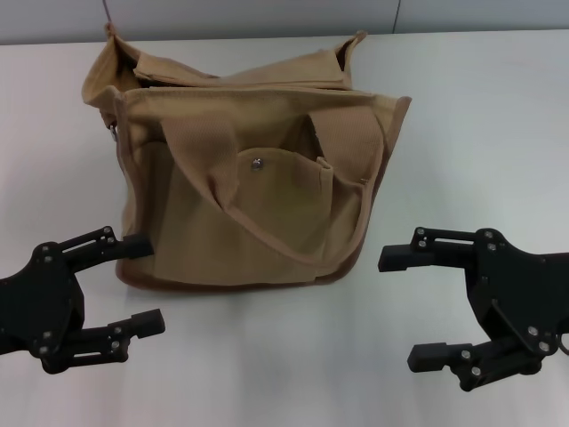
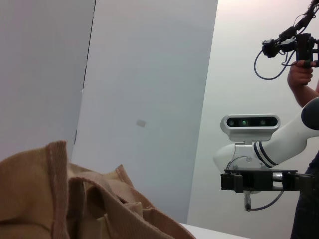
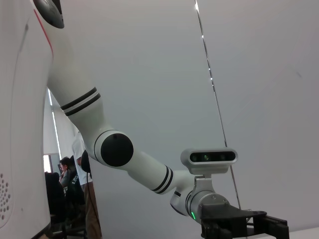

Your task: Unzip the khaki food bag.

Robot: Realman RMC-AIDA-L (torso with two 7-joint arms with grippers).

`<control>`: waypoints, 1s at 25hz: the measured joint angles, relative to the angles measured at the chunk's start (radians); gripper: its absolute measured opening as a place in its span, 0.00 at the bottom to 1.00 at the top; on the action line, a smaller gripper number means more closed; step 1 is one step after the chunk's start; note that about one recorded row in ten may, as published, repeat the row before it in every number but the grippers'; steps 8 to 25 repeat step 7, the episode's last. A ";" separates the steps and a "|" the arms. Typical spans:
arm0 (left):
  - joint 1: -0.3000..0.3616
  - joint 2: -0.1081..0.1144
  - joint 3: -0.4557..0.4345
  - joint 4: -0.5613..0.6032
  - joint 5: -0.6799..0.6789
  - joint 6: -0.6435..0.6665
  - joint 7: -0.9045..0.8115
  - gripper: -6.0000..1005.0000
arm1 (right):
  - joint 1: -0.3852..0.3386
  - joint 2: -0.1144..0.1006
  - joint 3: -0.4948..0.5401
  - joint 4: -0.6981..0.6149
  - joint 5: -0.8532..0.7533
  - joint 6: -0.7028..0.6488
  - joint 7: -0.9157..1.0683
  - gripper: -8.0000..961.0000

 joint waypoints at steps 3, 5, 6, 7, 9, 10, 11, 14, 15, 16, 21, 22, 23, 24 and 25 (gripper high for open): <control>0.000 0.000 0.000 0.000 0.000 0.000 0.000 0.83 | 0.000 0.001 0.000 0.000 0.000 0.002 0.000 0.89; 0.000 0.000 -0.003 0.000 0.000 0.000 0.000 0.83 | -0.002 0.001 0.000 0.001 0.001 0.009 0.000 0.89; 0.000 -0.001 -0.006 -0.001 -0.001 0.000 0.000 0.83 | -0.003 0.004 0.009 0.004 0.011 0.016 0.005 0.89; 0.000 -0.001 -0.006 -0.001 -0.001 0.000 0.000 0.83 | -0.003 0.004 0.009 0.004 0.011 0.016 0.005 0.89; 0.000 -0.001 -0.006 -0.001 -0.001 0.000 0.000 0.83 | -0.003 0.004 0.009 0.004 0.011 0.016 0.005 0.89; 0.000 -0.001 -0.006 -0.001 -0.001 0.000 0.000 0.83 | -0.003 0.004 0.009 0.004 0.011 0.016 0.005 0.89; 0.000 -0.001 -0.006 -0.001 -0.001 0.000 0.000 0.83 | -0.003 0.004 0.009 0.004 0.011 0.016 0.005 0.89; 0.000 -0.001 -0.006 -0.001 -0.001 0.000 0.000 0.83 | -0.003 0.004 0.009 0.004 0.011 0.016 0.005 0.89; 0.000 -0.001 -0.006 -0.001 -0.001 0.000 0.000 0.83 | -0.003 0.004 0.009 0.004 0.011 0.016 0.005 0.89; 0.000 -0.001 -0.006 -0.001 -0.001 0.000 0.000 0.83 | -0.003 0.004 0.009 0.004 0.011 0.016 0.005 0.89; 0.000 -0.001 -0.006 -0.001 -0.001 0.000 0.000 0.83 | -0.003 0.004 0.009 0.004 0.011 0.016 0.005 0.89; 0.000 -0.001 -0.006 -0.001 -0.001 0.000 0.000 0.83 | -0.003 0.004 0.009 0.004 0.011 0.016 0.005 0.89; 0.000 -0.001 -0.006 -0.001 -0.001 0.000 0.000 0.83 | -0.003 0.004 0.009 0.004 0.011 0.016 0.005 0.89; 0.000 -0.001 -0.006 -0.001 -0.001 0.000 0.000 0.83 | -0.003 0.004 0.009 0.004 0.011 0.016 0.005 0.89; 0.000 -0.001 -0.006 -0.001 -0.001 0.000 0.000 0.83 | -0.003 0.004 0.009 0.004 0.011 0.016 0.005 0.89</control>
